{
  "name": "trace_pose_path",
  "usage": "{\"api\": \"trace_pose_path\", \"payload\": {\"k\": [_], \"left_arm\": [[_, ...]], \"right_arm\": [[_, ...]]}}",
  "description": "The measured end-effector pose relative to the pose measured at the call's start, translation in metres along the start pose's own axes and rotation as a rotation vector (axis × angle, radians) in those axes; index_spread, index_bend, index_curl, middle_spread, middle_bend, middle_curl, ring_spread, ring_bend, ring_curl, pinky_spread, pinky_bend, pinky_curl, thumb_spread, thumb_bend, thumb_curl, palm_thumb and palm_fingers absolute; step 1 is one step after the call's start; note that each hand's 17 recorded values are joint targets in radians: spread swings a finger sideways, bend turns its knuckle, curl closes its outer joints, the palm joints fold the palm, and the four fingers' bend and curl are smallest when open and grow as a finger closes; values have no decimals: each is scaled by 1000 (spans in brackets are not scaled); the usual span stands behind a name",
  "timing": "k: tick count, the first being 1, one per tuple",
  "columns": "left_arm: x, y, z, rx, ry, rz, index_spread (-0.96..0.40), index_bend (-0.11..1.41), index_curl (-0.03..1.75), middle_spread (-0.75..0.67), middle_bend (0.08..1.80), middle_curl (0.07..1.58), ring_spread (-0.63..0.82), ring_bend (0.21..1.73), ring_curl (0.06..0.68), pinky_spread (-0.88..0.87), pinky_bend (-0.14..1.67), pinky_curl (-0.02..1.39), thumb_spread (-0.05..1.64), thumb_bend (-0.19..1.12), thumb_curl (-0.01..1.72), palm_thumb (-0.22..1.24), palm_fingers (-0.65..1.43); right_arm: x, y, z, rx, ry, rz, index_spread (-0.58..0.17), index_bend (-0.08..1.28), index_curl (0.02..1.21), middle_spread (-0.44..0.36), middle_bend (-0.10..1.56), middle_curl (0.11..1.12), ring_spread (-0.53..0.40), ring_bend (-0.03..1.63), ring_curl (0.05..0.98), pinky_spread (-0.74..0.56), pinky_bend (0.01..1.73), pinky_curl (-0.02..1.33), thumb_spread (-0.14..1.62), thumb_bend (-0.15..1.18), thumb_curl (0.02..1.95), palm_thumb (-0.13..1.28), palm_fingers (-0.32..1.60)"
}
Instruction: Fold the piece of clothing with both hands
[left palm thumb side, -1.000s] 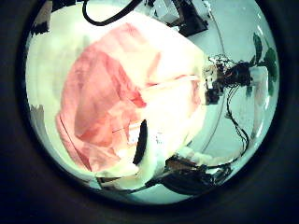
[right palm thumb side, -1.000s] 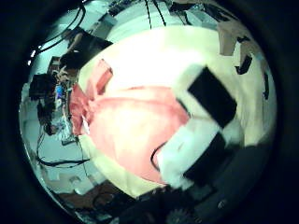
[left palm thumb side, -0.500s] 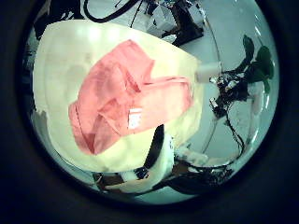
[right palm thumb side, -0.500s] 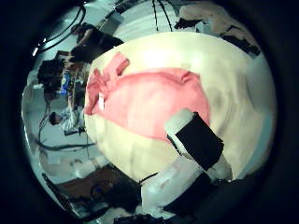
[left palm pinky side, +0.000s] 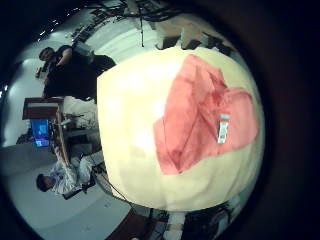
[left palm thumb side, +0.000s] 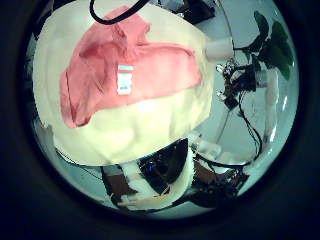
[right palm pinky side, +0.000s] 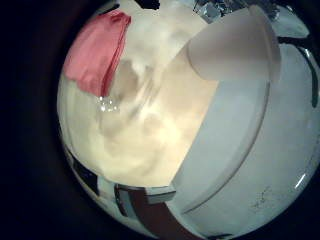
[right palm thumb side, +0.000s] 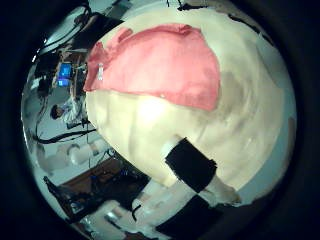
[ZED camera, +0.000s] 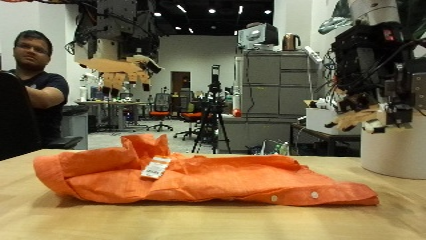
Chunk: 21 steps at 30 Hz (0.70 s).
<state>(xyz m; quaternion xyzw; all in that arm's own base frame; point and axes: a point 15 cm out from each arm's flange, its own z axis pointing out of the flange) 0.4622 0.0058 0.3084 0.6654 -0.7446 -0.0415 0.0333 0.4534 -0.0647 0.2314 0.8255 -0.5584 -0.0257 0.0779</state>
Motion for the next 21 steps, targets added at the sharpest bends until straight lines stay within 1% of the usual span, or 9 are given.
{"api": "trace_pose_path", "payload": {"k": [4,7,9,15,17,18,19,20,21], "left_arm": [[14,19,12,-23,-1,25,130,154,296,437,177,251,583,409,235,532,286,330,1097,-21,256,48,-45],[14,27,24,-53,-8,32,129,154,292,436,176,250,584,407,234,531,285,328,1090,-21,256,46,-44],[13,29,27,-60,-13,33,129,155,289,435,176,249,582,406,234,530,284,327,1087,-21,257,46,-43],[12,41,32,-79,-14,33,112,161,288,425,177,248,580,403,231,528,279,325,1083,-20,258,46,-35],[11,43,32,-82,-18,36,103,159,288,422,178,249,579,405,232,526,276,324,1083,-20,258,46,-33],[10,43,32,-84,-23,38,101,159,287,421,180,249,579,405,232,526,276,323,1083,-20,258,46,-32],[9,44,33,-88,-25,37,99,160,288,420,181,251,579,403,232,525,274,323,1082,-20,258,46,-30],[8,45,33,-90,-26,37,98,164,289,416,179,251,575,402,231,525,275,323,1082,-20,258,46,-27],[8,45,33,-91,-25,38,97,162,290,415,183,253,574,400,231,524,274,323,1082,-20,258,46,-25]], "right_arm": [[-5,1,41,-83,-31,-19,-331,195,407,-53,359,387,18,451,270,234,281,433,1123,-29,225,428,160],[-11,-2,65,-133,-43,-30,-320,184,394,-39,348,379,25,422,259,229,259,414,1077,-21,240,438,194],[-15,-5,81,-164,-55,-33,-310,189,390,-35,349,377,23,409,252,225,236,399,1058,-18,251,456,227],[-18,-20,104,-182,-42,-34,-297,202,383,-37,316,364,12,387,243,209,192,371,1018,-19,275,499,290],[-16,-24,105,-173,-21,-38,-304,231,390,-62,304,359,-12,420,245,196,171,349,1011,-5,288,549,380],[-15,-25,106,-171,-12,-43,-313,250,394,-77,310,360,-48,466,250,170,157,328,1007,-3,297,587,462],[-15,-26,107,-173,-6,-47,-320,263,401,-85,327,367,-78,523,268,132,169,328,1009,9,305,619,563],[-14,-25,108,-177,-3,-50,-338,267,399,-123,351,374,-138,597,274,40,224,323,1006,14,318,668,760],[-14,-25,109,-176,-2,-50,-345,278,404,-135,362,378,-163,628,280,-12,265,329,1006,16,323,683,882]]}}
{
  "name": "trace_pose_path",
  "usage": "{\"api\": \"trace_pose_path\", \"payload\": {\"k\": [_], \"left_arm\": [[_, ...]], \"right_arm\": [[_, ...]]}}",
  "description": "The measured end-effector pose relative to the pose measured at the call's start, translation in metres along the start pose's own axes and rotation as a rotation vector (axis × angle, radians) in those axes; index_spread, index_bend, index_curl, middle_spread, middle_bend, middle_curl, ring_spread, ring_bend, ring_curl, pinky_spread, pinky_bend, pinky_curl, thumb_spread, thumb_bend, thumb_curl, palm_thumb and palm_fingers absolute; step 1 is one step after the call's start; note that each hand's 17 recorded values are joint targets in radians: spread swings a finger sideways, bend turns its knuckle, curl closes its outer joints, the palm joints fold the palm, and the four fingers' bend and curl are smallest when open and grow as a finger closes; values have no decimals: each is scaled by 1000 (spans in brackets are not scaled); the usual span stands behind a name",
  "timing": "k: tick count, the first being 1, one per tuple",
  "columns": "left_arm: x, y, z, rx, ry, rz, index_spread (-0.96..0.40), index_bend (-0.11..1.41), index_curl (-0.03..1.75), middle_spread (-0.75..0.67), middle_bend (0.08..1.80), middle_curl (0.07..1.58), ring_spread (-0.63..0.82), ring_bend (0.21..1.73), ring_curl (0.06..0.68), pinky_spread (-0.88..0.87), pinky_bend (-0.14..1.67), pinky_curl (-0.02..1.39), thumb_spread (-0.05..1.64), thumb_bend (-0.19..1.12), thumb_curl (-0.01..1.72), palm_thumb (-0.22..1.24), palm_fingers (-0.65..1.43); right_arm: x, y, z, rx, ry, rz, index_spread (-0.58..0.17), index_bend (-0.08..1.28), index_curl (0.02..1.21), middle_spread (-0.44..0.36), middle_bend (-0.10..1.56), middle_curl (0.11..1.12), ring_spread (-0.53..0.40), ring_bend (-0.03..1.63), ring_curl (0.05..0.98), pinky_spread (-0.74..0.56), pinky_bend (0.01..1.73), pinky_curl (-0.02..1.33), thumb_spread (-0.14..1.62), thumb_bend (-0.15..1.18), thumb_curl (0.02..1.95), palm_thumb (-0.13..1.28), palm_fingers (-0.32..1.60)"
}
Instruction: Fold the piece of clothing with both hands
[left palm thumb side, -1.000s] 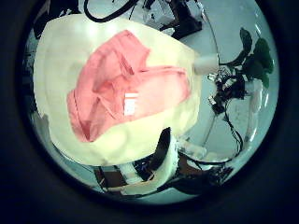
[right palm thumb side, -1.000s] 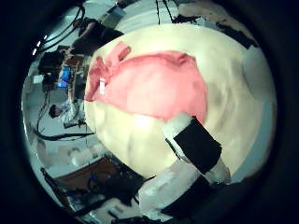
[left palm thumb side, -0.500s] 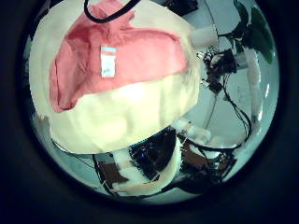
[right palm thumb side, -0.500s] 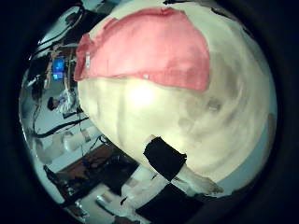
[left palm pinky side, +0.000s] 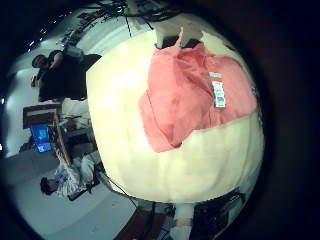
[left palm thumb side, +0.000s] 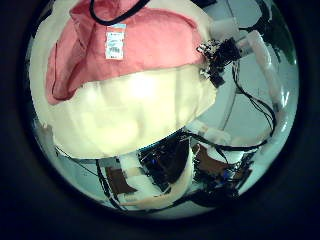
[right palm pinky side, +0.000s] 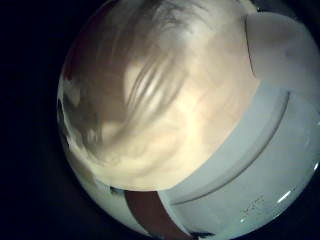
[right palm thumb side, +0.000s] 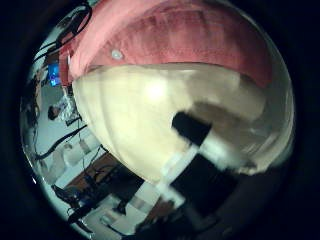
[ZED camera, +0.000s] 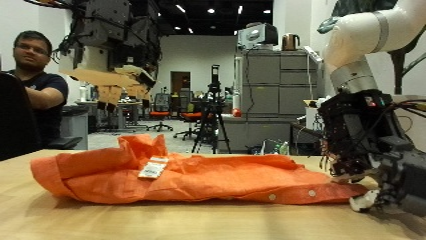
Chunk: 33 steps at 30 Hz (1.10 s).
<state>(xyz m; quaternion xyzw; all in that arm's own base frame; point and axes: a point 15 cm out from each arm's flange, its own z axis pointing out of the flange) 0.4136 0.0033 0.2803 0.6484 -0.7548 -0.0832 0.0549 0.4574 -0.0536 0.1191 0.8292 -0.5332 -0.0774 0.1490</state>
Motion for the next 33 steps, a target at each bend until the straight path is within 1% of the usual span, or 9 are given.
{"api": "trace_pose_path", "payload": {"k": [2,4,5,6,12,20,23,29,33], "left_arm": [[-1,0,1,-2,1,-2,93,165,292,410,183,255,572,397,229,524,271,323,1082,-20,258,46,-22],[-1,-1,3,-7,2,-3,94,166,293,401,186,258,571,393,228,519,267,322,1082,-20,258,46,-17],[-1,-2,3,-8,3,-4,94,167,295,399,187,260,570,391,227,518,265,322,1080,-21,258,45,-15],[-1,-2,4,-11,4,-3,91,167,296,397,187,262,570,390,227,517,265,322,1080,-21,258,45,-15],[-3,-2,7,-17,4,-6,93,164,298,380,192,273,568,388,227,514,259,320,1081,-20,259,46,-5],[-21,6,8,-42,-15,-14,93,167,302,374,193,285,567,383,225,513,253,318,1080,-18,261,51,1],[-37,16,-3,-74,-57,-15,93,167,303,363,194,293,567,377,223,512,251,319,1080,-20,263,53,7],[-61,23,-3,-69,-38,-51,99,168,307,381,178,285,567,386,227,512,261,324,1080,-20,265,53,-7],[-84,33,3,-67,-14,-89,101,162,305,392,179,279,567,394,229,512,268,326,1080,-21,266,53,-14]], "right_arm": [[2,1,0,6,1,-4,-368,264,414,-155,429,411,-232,720,315,-220,420,351,1001,21,340,744,1198],[7,6,-1,11,-1,1,-381,358,487,-171,573,479,-257,827,383,-349,552,419,995,18,354,790,1405],[10,9,-4,15,-1,6,-382,429,527,-170,683,523,-262,878,415,-398,633,456,997,18,365,826,1441],[12,12,-5,16,-2,10,-382,469,547,-170,711,535,-260,890,423,-407,668,469,996,16,369,834,1457],[8,65,4,12,-27,6,-363,772,721,-150,1041,675,-242,1133,542,-383,1004,627,1068,55,416,1002,1324],[17,118,-33,109,8,21,-331,943,841,-136,1216,749,-229,1293,638,-324,1168,746,1150,92,484,1119,1151],[11,151,-53,85,-8,26,-318,975,878,-130,1262,768,-223,1330,668,-304,1194,789,1168,89,522,1141,1105],[17,136,-116,208,72,23,-301,994,910,-126,1291,781,-222,1344,694,-294,1195,831,1177,67,561,1144,1073],[-13,105,-159,289,100,-56,-294,991,926,-125,1299,786,-221,1346,707,-291,1181,854,1183,49,586,1143,1058]]}}
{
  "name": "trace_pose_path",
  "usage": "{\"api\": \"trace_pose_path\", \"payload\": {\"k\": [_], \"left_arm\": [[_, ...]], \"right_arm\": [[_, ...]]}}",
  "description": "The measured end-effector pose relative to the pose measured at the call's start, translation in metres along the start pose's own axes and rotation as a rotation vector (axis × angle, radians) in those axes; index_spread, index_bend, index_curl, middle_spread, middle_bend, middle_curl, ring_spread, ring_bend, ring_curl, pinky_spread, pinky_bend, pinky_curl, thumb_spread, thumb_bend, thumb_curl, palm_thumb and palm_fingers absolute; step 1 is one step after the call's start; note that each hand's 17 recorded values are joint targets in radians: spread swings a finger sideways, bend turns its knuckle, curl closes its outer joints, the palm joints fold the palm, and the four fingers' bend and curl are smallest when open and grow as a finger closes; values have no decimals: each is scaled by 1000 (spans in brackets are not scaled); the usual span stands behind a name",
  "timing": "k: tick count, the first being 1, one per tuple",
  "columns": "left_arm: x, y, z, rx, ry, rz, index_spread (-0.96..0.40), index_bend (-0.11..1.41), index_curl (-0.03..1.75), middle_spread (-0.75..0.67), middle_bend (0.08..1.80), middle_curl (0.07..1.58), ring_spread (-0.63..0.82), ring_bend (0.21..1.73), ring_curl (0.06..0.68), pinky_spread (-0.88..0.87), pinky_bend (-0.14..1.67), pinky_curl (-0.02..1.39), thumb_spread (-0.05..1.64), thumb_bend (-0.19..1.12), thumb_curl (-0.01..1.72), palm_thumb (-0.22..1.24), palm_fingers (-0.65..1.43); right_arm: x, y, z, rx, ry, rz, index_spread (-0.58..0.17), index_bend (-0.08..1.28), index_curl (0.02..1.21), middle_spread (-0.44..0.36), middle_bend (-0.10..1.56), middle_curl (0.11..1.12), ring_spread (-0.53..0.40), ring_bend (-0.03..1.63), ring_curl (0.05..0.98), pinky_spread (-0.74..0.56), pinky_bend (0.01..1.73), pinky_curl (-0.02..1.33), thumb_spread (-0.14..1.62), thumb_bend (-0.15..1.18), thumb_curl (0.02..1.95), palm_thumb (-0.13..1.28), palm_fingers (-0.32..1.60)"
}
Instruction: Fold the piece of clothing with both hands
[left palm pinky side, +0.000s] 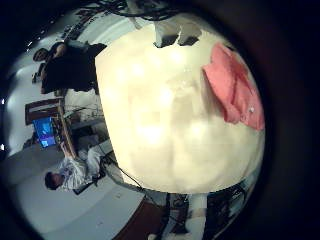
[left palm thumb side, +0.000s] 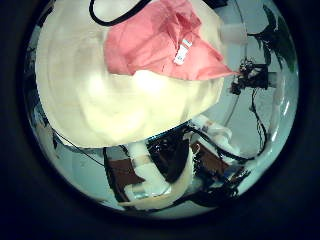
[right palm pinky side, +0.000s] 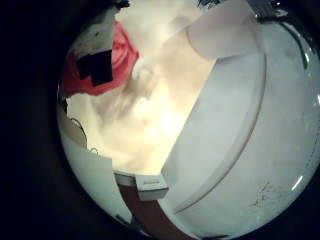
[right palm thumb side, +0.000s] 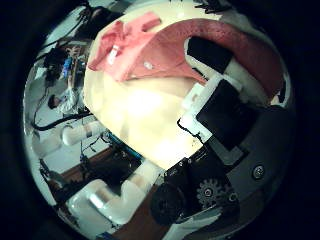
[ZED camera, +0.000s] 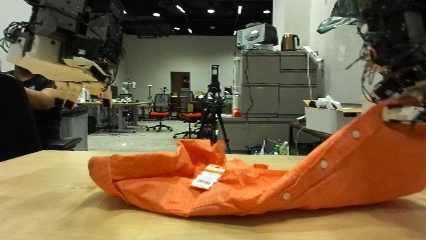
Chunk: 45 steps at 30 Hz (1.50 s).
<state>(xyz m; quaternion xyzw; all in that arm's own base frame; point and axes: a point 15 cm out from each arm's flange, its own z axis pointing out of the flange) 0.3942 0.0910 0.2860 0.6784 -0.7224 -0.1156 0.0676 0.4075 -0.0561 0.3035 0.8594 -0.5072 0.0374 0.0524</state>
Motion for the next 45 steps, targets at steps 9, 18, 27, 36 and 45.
{"api": "trace_pose_path", "payload": {"k": [9,18,27,36,45], "left_arm": [[-41,26,18,6,43,-67,102,164,303,398,185,276,566,396,230,512,269,326,1091,-20,264,55,-13],[-67,60,34,0,74,-122,102,166,304,390,184,276,566,394,228,512,267,325,1097,-19,263,57,-11],[-74,95,47,0,90,-163,102,170,309,380,186,279,566,387,226,511,266,325,1100,-20,263,57,-2],[-69,119,54,3,97,-180,99,168,312,374,191,284,562,389,227,510,263,324,1100,-18,262,61,3],[-47,112,53,4,98,-150,95,168,313,360,190,290,553,388,227,510,257,322,1099,-20,258,65,9]], "right_arm": [[-127,-108,-68,152,45,-280,-290,981,952,-124,1299,793,-223,1336,726,-281,1152,904,1206,21,628,1145,1053],[-248,-209,-90,242,65,-517,-290,966,968,-124,1290,794,-225,1326,740,-276,1128,942,1223,-3,660,1144,1054],[-320,-279,-57,246,109,-657,-297,937,989,-125,1282,797,-226,1317,751,-286,1101,971,1266,-22,667,1080,1051],[-354,-323,-60,424,85,-669,-332,510,897,-144,1036,722,-269,1316,702,-464,1043,865,1372,-22,484,794,665],[-315,-306,-141,559,-86,-568,-443,195,584,-46,556,525,-179,1056,550,-187,938,774,1333,-18,398,702,31]]}}
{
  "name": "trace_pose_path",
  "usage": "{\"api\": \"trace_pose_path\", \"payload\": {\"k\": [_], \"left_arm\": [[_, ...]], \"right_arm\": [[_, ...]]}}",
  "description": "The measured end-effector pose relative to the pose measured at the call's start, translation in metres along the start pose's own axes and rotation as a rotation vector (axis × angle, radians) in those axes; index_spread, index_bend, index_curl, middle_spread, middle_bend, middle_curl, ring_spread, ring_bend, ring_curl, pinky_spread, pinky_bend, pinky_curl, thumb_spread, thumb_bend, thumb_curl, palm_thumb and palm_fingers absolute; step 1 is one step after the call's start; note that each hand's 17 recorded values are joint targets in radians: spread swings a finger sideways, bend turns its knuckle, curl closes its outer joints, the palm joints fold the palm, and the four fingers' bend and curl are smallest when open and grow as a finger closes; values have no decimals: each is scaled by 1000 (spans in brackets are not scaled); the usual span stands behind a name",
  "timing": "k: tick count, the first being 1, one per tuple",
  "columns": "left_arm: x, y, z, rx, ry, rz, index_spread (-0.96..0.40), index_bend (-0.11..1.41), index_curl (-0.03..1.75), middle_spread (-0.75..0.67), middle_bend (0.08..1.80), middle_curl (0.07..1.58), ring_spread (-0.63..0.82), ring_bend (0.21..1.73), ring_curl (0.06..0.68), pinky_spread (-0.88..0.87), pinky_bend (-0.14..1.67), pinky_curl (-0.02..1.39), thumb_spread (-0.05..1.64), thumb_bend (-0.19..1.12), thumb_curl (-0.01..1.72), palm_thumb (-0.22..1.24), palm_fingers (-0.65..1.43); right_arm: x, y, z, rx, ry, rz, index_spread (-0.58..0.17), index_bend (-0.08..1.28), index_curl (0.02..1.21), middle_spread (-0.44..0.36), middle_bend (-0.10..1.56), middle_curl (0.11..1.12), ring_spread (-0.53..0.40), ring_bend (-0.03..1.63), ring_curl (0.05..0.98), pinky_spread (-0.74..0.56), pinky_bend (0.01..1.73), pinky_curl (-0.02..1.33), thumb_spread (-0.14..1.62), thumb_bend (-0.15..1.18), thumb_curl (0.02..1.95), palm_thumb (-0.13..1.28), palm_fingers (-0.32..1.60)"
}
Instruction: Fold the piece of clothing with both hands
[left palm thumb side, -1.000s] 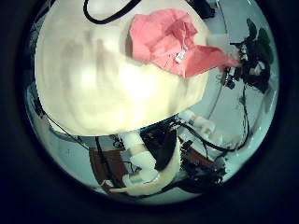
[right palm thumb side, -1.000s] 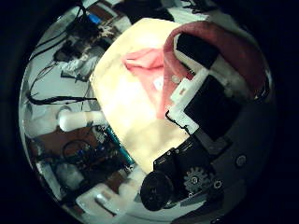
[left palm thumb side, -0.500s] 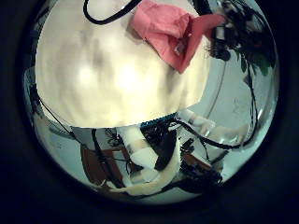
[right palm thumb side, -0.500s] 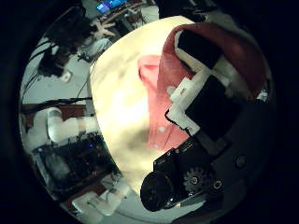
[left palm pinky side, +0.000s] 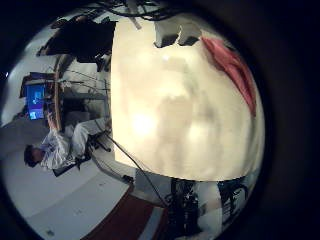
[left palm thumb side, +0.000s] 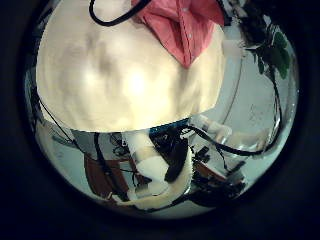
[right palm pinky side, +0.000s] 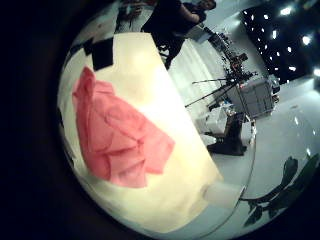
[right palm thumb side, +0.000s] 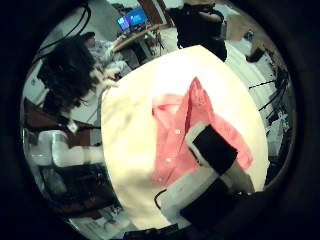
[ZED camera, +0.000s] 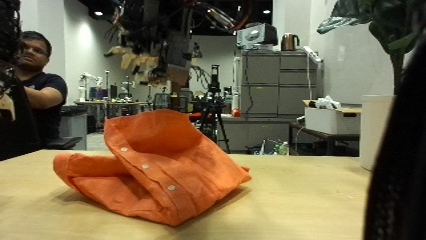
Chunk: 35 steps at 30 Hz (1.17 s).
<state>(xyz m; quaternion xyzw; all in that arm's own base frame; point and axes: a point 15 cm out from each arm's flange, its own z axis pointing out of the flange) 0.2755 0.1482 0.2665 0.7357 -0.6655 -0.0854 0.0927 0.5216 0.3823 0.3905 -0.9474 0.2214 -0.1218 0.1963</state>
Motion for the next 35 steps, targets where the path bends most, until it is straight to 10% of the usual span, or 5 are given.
{"api": "trace_pose_path", "payload": {"k": [13,23,35], "left_arm": [[55,18,-21,10,-11,72,94,169,316,347,193,297,547,381,225,514,254,321,1098,-20,254,66,25],[118,30,-27,-44,-27,162,95,173,324,316,193,307,534,374,223,486,232,316,1097,-19,258,72,77],[130,40,-30,-83,-21,167,92,168,326,319,190,309,529,368,221,482,216,314,1091,-20,258,78,88]], "right_arm": [[44,115,-145,-60,-71,229,-442,263,463,-1,451,421,8,741,374,379,656,591,1301,-13,353,657,129],[14,259,-145,-293,-178,411,-425,255,420,11,374,378,112,556,289,466,484,466,1229,-10,388,801,138],[-6,348,-119,-476,-185,464,-410,187,374,13,282,348,169,434,242,474,373,377,1208,-19,352,723,194]]}}
